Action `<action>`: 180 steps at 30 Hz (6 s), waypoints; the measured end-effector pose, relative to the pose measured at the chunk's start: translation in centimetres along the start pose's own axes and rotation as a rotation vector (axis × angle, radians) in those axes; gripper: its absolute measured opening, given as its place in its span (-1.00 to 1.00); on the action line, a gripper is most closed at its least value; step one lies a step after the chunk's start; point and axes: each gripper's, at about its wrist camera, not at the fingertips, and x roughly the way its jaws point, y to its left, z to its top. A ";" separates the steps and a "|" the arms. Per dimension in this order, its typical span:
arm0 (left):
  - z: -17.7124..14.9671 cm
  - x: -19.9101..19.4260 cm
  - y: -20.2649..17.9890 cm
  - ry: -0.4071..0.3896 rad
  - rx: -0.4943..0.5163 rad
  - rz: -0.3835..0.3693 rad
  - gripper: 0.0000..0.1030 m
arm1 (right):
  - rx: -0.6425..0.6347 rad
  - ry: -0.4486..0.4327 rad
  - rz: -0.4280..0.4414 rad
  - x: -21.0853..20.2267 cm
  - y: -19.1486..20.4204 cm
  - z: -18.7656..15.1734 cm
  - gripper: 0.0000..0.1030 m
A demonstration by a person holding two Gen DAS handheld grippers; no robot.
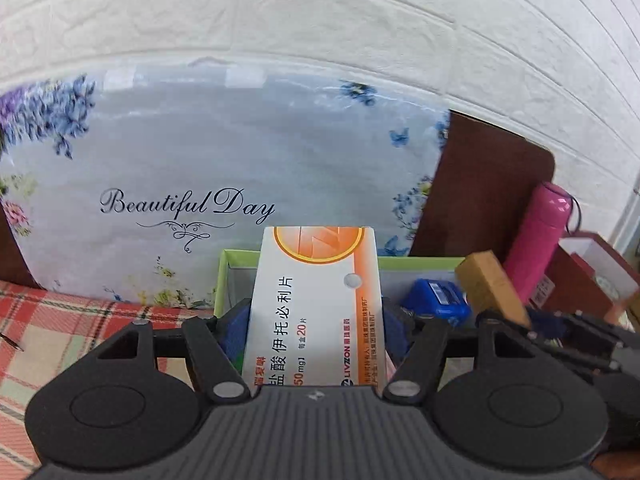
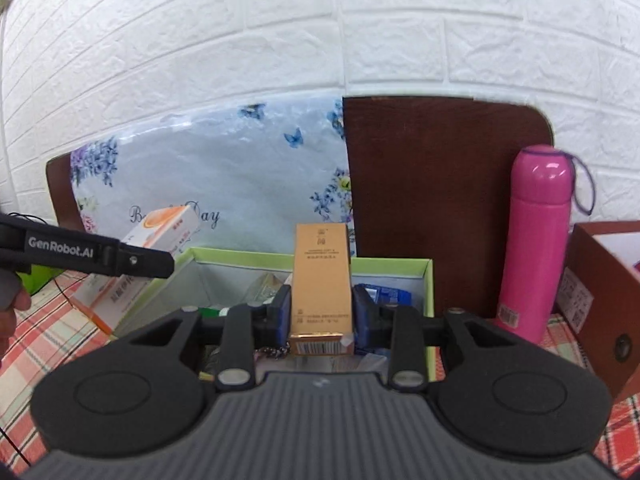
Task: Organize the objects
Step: 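Place medicine box and gold box into the lime-green box and release, then grasp red tape roll with left tool while right tool grasps blue medicine box, then drop red tape and blue medicine box into the lime-green box, then grasp green candy box with left tool while right tool grasps black tape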
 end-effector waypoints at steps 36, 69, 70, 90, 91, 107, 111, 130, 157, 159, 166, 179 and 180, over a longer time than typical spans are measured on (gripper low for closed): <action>-13.2 0.4 -10.1 0.183 0.140 -0.176 -0.36 | 0.077 0.054 -0.119 -16.7 -5.1 -13.6 0.92; -15.5 -6.3 -3.2 0.176 -0.001 -0.206 0.28 | -0.110 0.173 0.218 -8.3 -4.8 -12.3 1.00; -15.6 -6.3 -3.8 0.171 0.031 -0.221 0.32 | -0.145 0.186 0.241 -7.8 -4.5 -12.3 1.00; -17.5 -5.9 -4.6 0.202 0.079 -0.139 -0.01 | -0.059 0.277 0.123 -11.4 -1.1 -14.0 0.62; -17.7 -6.2 -4.3 0.193 0.066 -0.133 0.00 | -0.045 0.280 0.104 -10.9 -0.9 -13.8 0.62; -18.1 -5.9 -4.9 0.199 0.089 -0.070 -0.04 | -0.041 0.320 0.014 -9.8 0.2 -14.3 0.12; -17.0 -7.3 -4.4 0.208 0.053 -0.125 -0.05 | -0.033 0.259 0.060 -12.2 0.6 -12.7 0.11; -0.7 -2.6 -3.0 -0.071 0.006 -0.027 -0.04 | -0.032 0.010 -0.010 -1.7 0.3 0.3 0.11; -4.9 -3.1 -2.6 0.020 0.010 0.134 0.46 | -0.083 -0.041 -0.012 -5.3 1.0 -3.1 1.00; -5.4 -3.7 -3.0 0.031 0.006 0.132 0.46 | -0.095 -0.032 -0.021 -6.6 1.0 -3.4 1.00; -8.4 -6.7 -4.4 0.058 0.008 0.081 0.46 | -0.063 -0.042 -0.035 -12.0 0.3 -5.4 1.00; -14.1 -2.1 -8.1 0.154 0.044 -0.008 0.47 | 0.030 0.074 -0.037 -16.2 -1.6 -12.7 1.00; -14.2 -1.5 -8.4 0.154 0.043 0.003 0.47 | 0.029 0.083 -0.035 -16.2 -1.6 -13.0 1.00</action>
